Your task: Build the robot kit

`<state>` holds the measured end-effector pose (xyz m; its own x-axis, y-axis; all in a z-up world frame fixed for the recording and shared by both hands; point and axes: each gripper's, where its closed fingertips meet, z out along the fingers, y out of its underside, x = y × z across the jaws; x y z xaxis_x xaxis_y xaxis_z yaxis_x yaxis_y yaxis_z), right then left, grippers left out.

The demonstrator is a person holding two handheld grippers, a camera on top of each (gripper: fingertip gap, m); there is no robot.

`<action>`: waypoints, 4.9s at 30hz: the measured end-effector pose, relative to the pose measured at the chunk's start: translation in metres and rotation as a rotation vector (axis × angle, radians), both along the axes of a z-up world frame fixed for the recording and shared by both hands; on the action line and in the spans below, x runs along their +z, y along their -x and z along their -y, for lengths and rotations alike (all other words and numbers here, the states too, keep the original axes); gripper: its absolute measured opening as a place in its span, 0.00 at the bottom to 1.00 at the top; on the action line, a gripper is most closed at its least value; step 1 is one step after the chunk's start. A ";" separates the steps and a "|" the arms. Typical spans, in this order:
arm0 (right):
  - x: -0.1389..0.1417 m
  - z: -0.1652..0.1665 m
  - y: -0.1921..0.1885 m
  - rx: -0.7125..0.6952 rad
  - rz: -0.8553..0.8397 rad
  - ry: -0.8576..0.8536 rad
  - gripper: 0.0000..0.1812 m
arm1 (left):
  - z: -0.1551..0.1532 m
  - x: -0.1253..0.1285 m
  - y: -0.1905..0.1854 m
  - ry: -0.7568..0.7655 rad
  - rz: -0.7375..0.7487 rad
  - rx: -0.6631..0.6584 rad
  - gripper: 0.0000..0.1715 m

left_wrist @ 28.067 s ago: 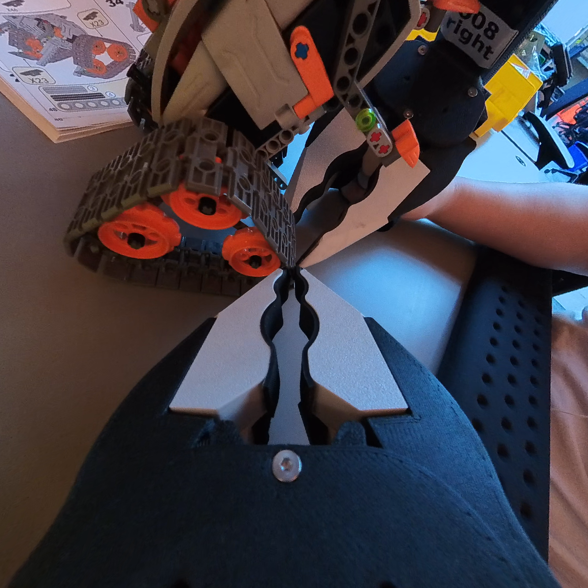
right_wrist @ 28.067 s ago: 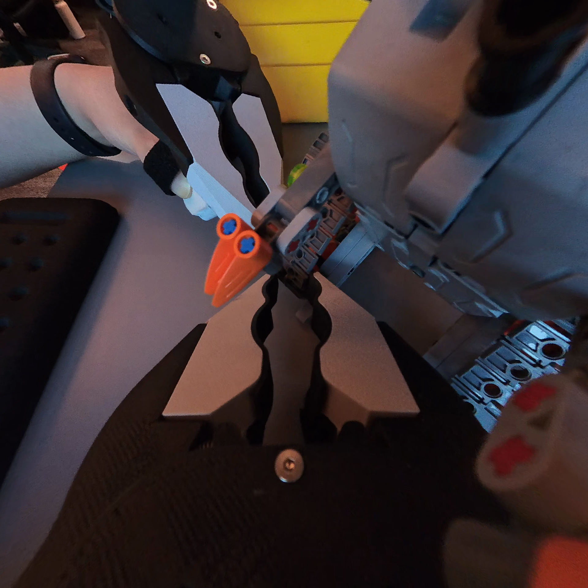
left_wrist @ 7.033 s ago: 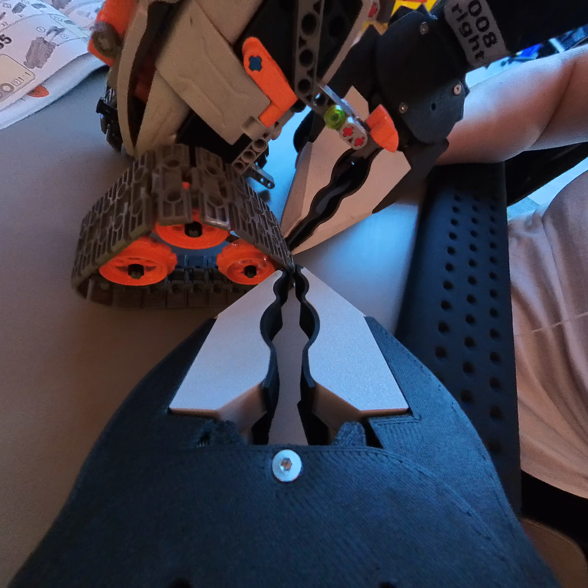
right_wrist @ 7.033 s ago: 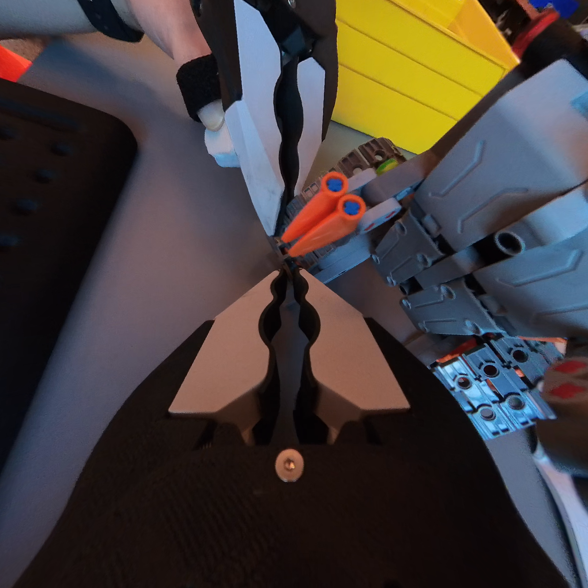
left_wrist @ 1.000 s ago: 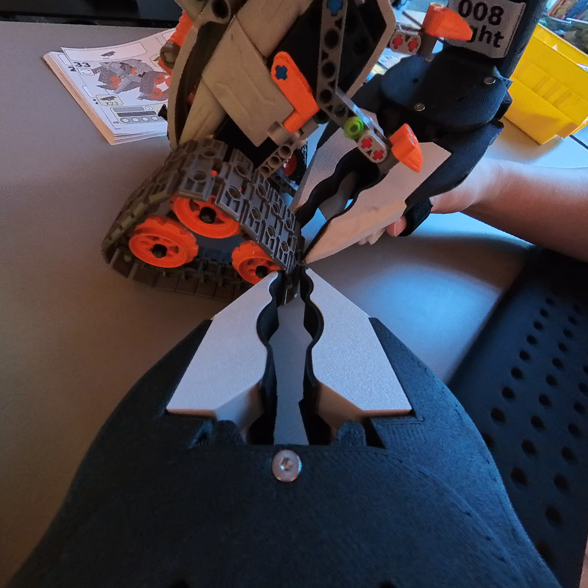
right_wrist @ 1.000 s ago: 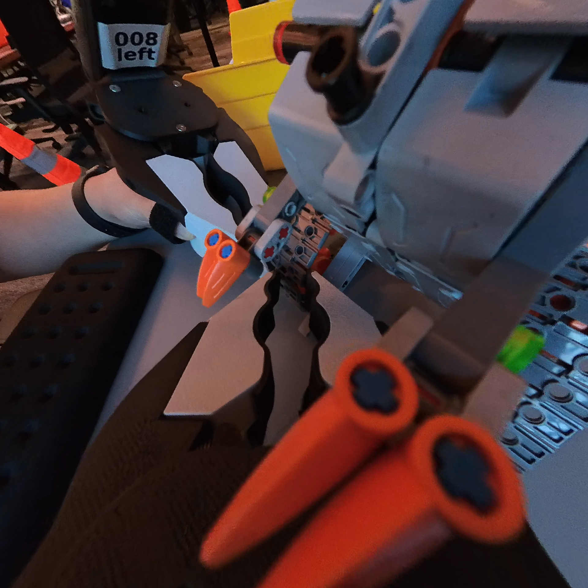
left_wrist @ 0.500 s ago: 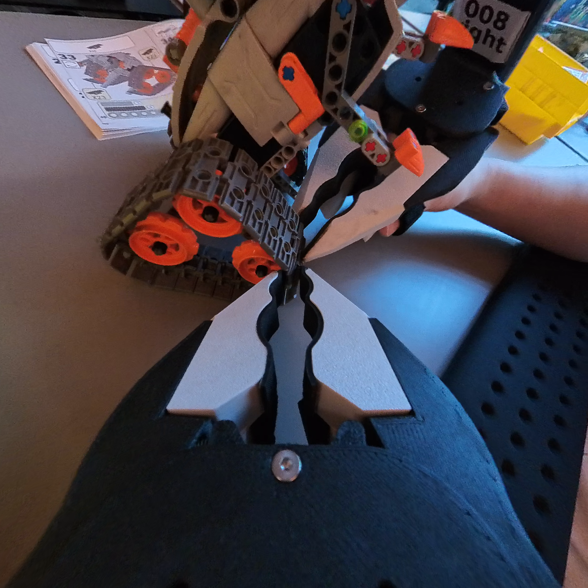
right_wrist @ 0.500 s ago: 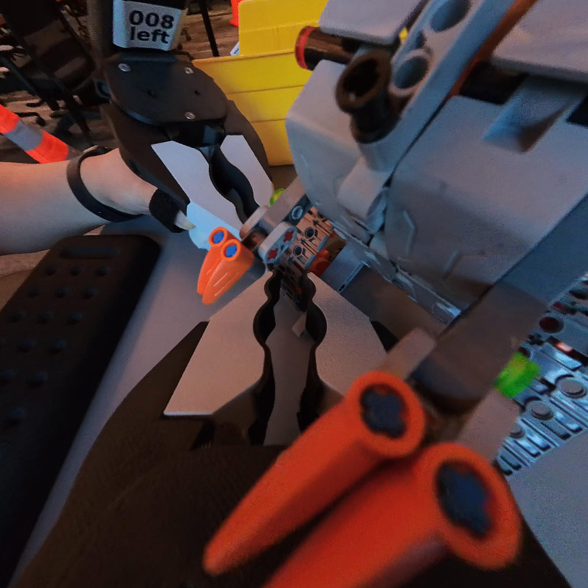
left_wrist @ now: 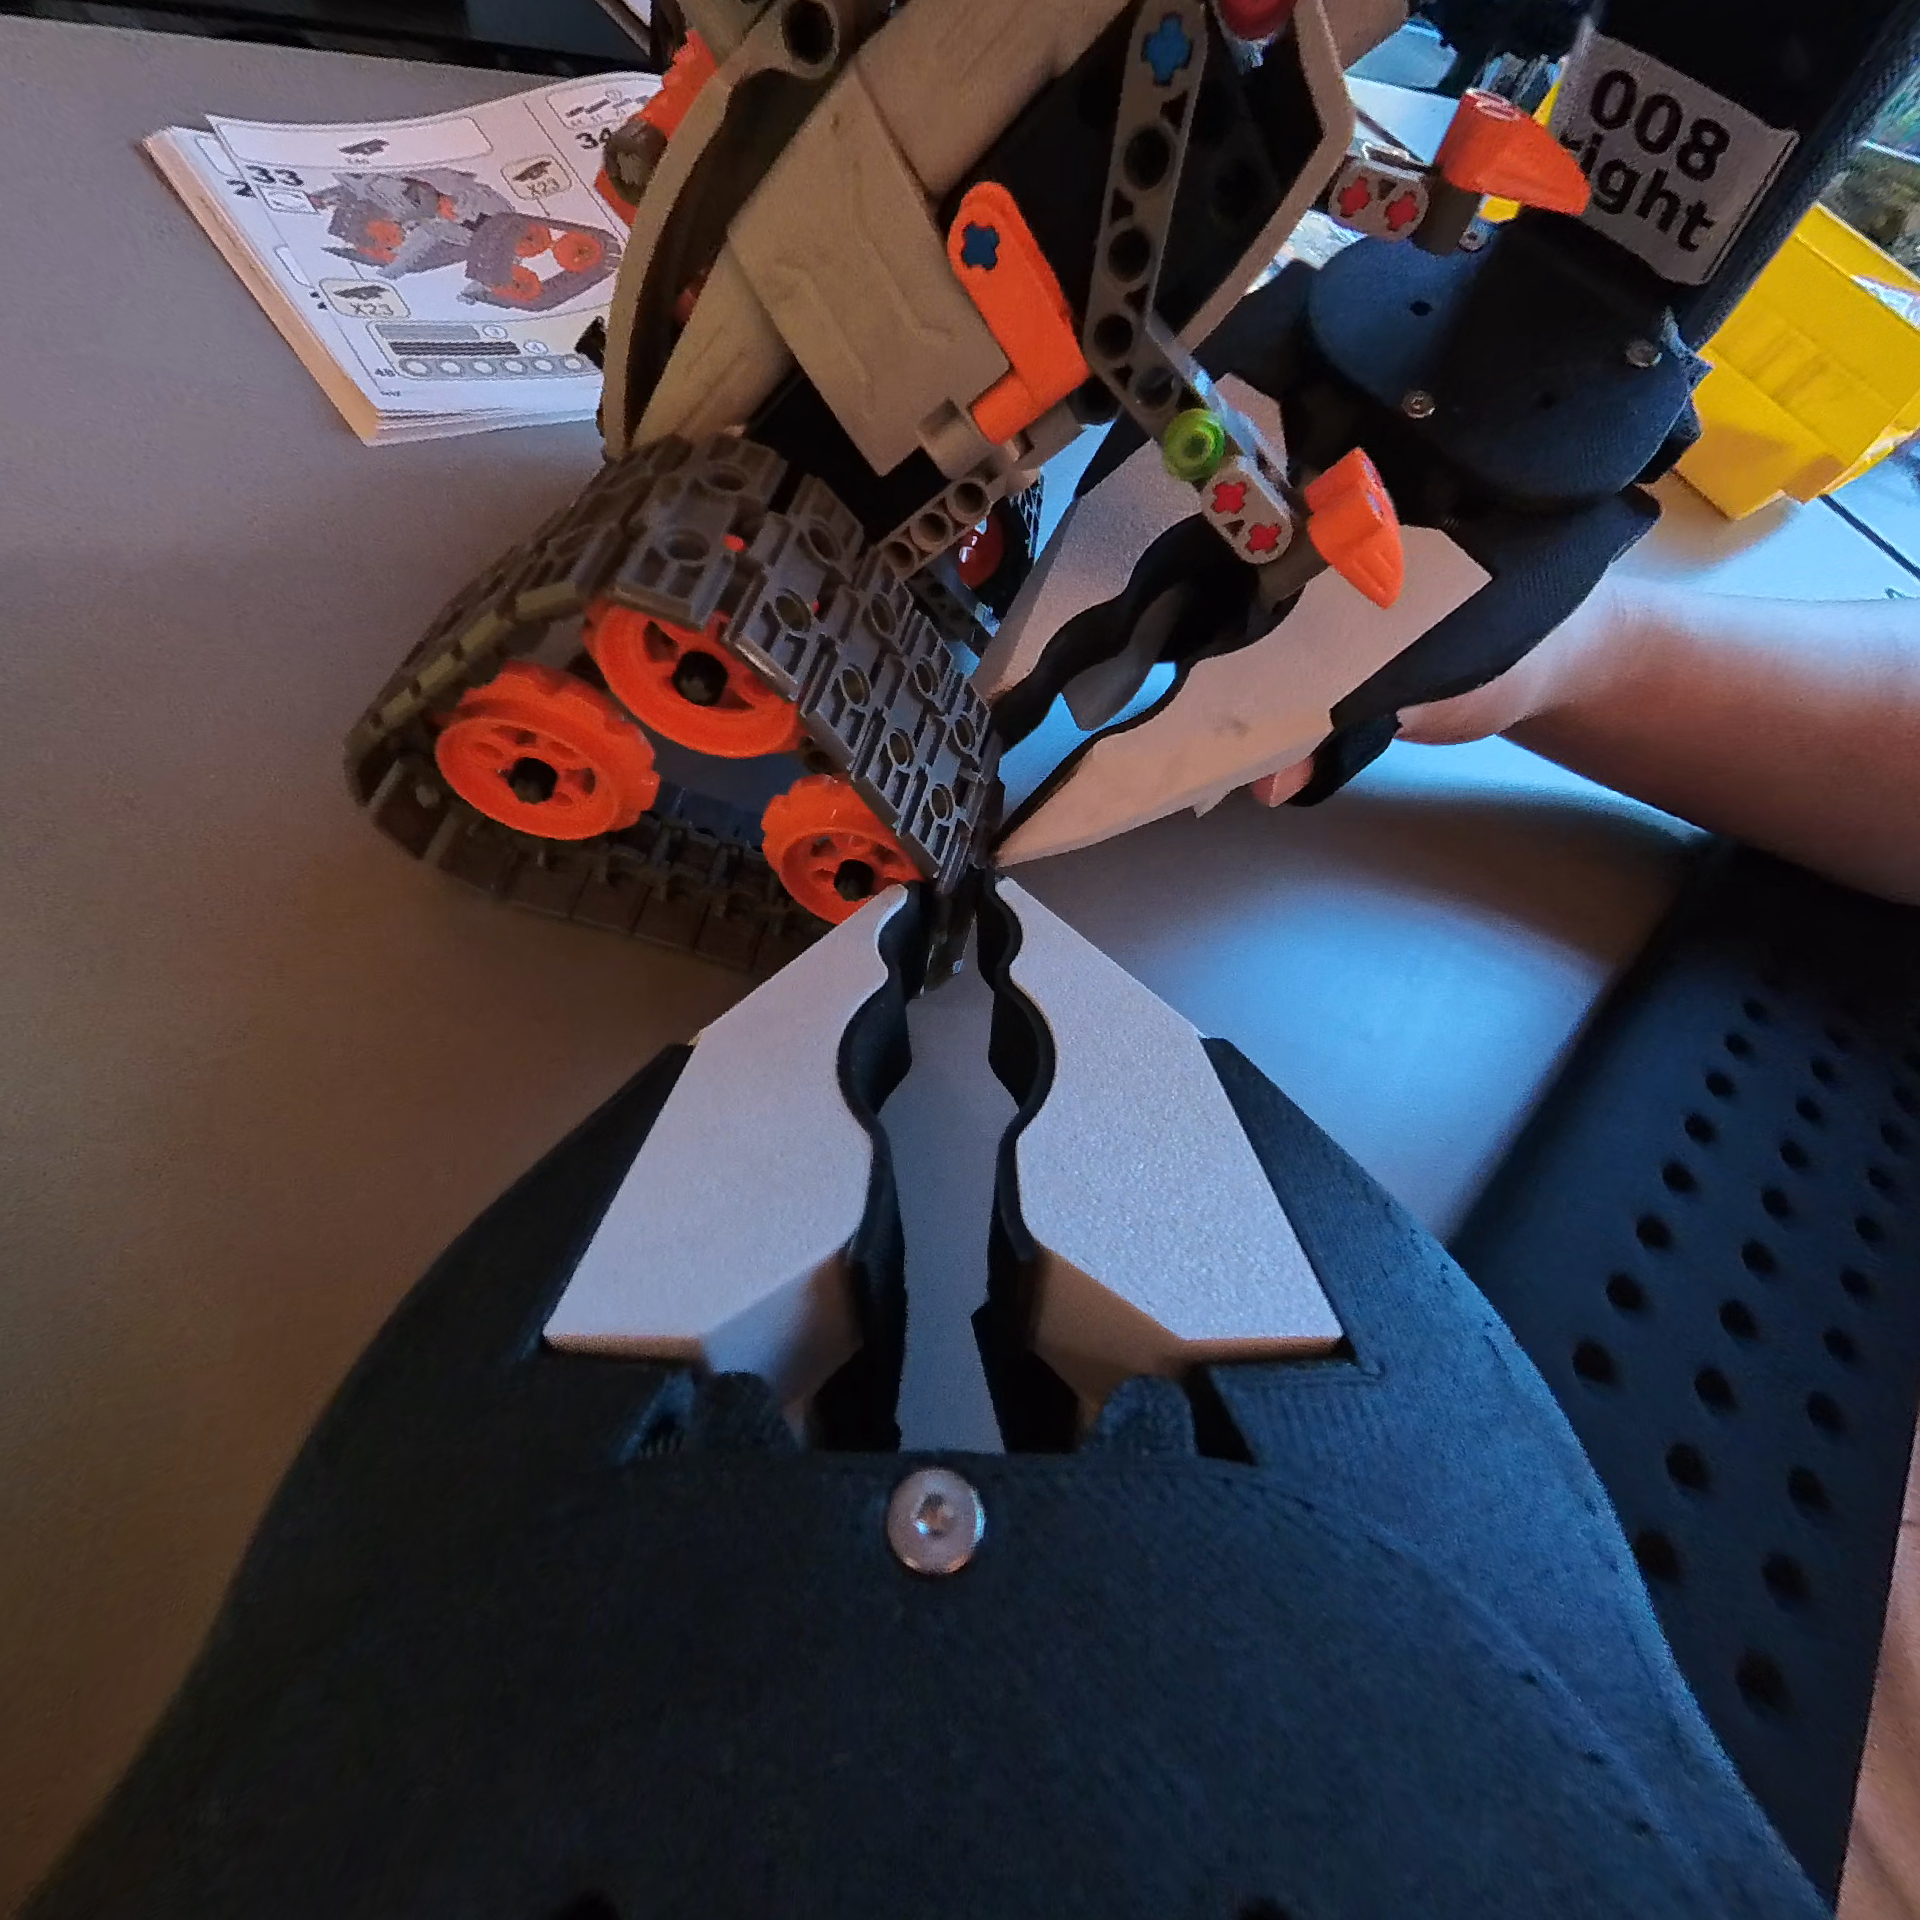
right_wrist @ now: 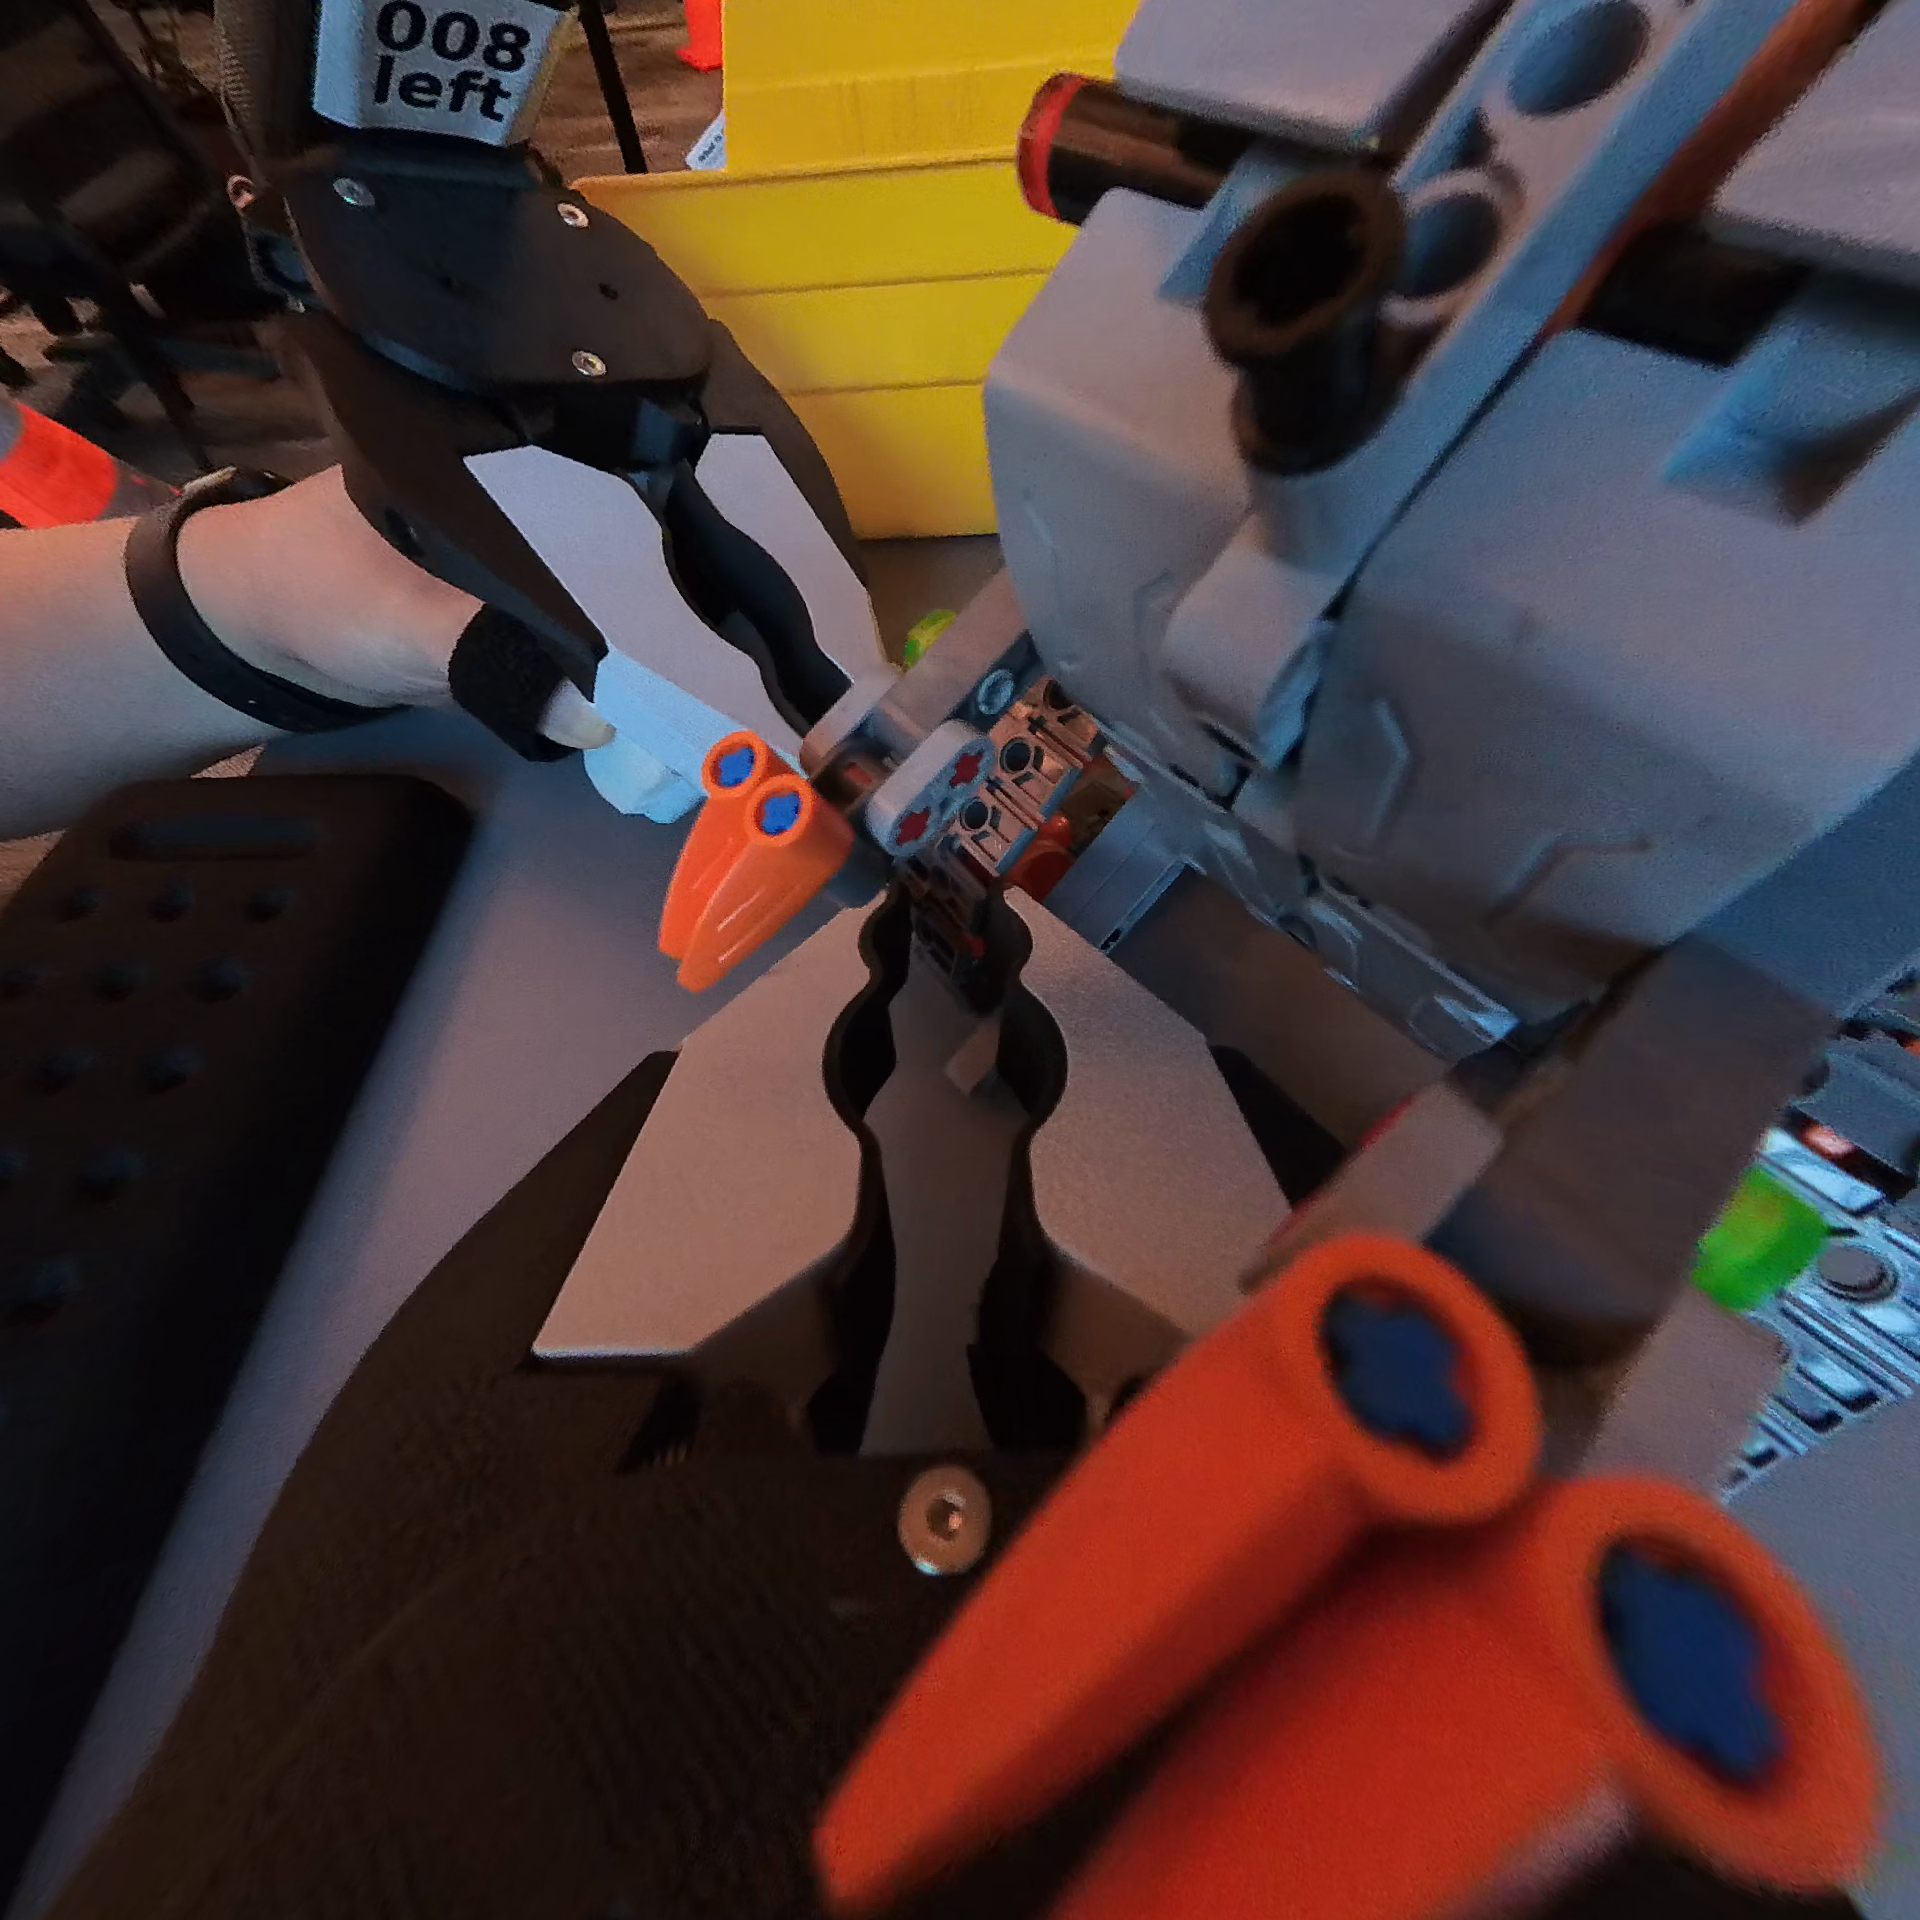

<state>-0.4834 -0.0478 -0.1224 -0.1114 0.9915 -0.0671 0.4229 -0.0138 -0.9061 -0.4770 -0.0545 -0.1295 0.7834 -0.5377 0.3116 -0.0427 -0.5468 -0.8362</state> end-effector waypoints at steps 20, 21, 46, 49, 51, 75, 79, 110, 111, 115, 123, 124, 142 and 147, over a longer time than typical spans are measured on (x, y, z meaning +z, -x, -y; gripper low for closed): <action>-0.002 -0.002 0.000 -0.049 0.017 0.021 0.05 | -0.004 -0.002 0.002 0.021 0.012 0.033 0.04; -0.003 -0.002 0.000 -0.054 0.020 0.018 0.05 | -0.004 -0.002 0.003 0.023 0.013 0.035 0.04; -0.003 -0.006 -0.002 -0.037 0.027 0.091 0.05 | -0.009 0.000 0.003 0.016 0.032 0.064 0.05; -0.003 -0.006 -0.002 -0.038 0.027 0.086 0.05 | -0.009 0.000 0.003 0.008 0.017 0.067 0.06; -0.003 -0.006 -0.002 -0.037 0.028 0.087 0.05 | -0.009 0.001 0.004 0.004 0.024 0.066 0.06; -0.004 -0.009 -0.001 -0.079 0.029 0.085 0.05 | -0.011 0.003 0.005 -0.066 -0.064 0.015 0.05; -0.003 -0.010 -0.001 -0.092 0.023 0.122 0.06 | -0.012 0.002 0.003 -0.075 -0.086 0.016 0.05; -0.007 -0.017 0.000 -0.182 0.064 0.025 0.04 | -0.020 0.000 0.006 -0.038 -0.070 0.110 0.04; -0.007 -0.017 0.000 -0.189 0.063 0.030 0.04 | -0.021 0.000 0.006 -0.038 -0.072 0.119 0.04; -0.007 -0.021 -0.001 -0.214 0.061 0.045 0.04 | -0.025 0.000 0.006 -0.041 -0.073 0.142 0.05; -0.006 -0.026 -0.002 -0.273 0.060 0.066 0.05 | -0.030 0.000 0.006 -0.047 -0.087 0.185 0.05; -0.007 -0.026 -0.002 -0.277 0.063 0.061 0.04 | -0.030 0.000 0.006 -0.047 -0.089 0.187 0.05; -0.005 0.002 -0.038 -0.022 0.086 0.105 0.04 | 0.001 0.002 -0.026 -0.031 -0.025 -0.046 0.05; -0.005 0.012 -0.056 0.076 0.126 0.103 0.04 | 0.015 0.004 -0.023 -0.053 -0.048 -0.077 0.06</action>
